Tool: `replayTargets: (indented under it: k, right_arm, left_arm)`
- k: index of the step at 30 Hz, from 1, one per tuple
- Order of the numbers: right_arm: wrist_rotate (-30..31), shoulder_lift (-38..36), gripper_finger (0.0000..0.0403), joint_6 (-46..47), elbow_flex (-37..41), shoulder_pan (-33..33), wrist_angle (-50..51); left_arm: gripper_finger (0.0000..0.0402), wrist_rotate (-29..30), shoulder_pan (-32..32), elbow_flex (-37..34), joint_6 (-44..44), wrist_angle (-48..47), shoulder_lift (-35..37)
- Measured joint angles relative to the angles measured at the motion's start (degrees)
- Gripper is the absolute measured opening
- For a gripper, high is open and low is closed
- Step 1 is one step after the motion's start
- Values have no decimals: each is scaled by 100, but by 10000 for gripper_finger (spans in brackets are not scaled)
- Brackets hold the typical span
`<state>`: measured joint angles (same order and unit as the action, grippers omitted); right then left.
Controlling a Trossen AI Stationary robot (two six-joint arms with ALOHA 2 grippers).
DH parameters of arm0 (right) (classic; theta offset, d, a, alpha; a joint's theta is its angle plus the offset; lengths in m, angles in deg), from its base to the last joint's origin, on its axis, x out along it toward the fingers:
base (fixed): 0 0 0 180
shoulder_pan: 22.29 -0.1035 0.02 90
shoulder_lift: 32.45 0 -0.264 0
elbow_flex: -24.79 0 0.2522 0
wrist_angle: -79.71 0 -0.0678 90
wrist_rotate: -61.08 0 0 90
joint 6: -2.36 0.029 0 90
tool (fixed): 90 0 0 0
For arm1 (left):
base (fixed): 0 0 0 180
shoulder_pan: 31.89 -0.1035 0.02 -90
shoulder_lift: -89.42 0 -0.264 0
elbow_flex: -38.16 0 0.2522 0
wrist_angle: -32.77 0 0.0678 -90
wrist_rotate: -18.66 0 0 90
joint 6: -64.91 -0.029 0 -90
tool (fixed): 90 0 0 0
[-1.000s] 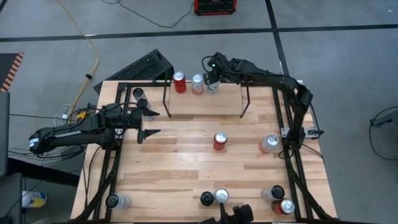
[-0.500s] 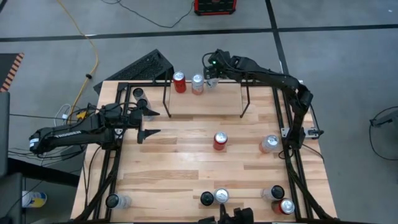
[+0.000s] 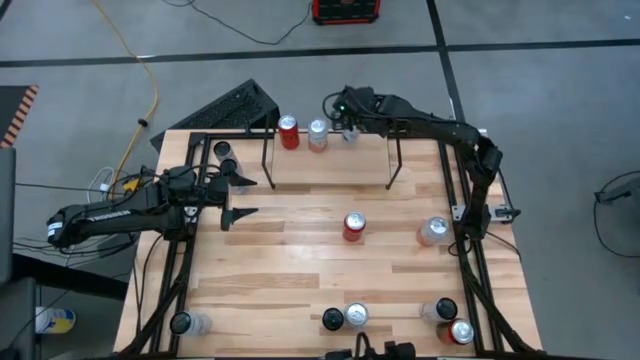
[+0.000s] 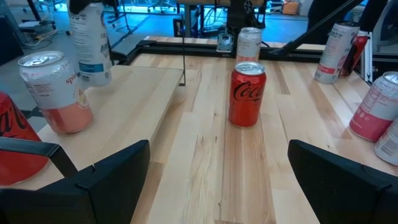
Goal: Place canned beverage on shelf
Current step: Put the top right white blue soda can on the shelf
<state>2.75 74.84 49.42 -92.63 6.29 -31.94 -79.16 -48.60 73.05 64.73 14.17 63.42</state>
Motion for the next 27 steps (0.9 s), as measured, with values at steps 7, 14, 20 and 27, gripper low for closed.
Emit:
replayTargets:
  k: [7, 14, 20, 27]
  right_arm:
    - [58, 350, 292, -30, -18, -13, -4]
    - [16, 419, 293, -43, -28, -9, -61]
    - [-72, 426, 310, -272, -19, -11, -151]
    - [-271, 472, 360, -253, 21, -39, -77]
  left_arm:
    - [369, -61, -1, 0, 2, 0, 0]
    - [369, -94, 0, 0, 11, 1, 2]
    - [369, -92, 0, 0, 4, 2, 0]
    - [369, -91, 0, 0, 2, 2, 0]
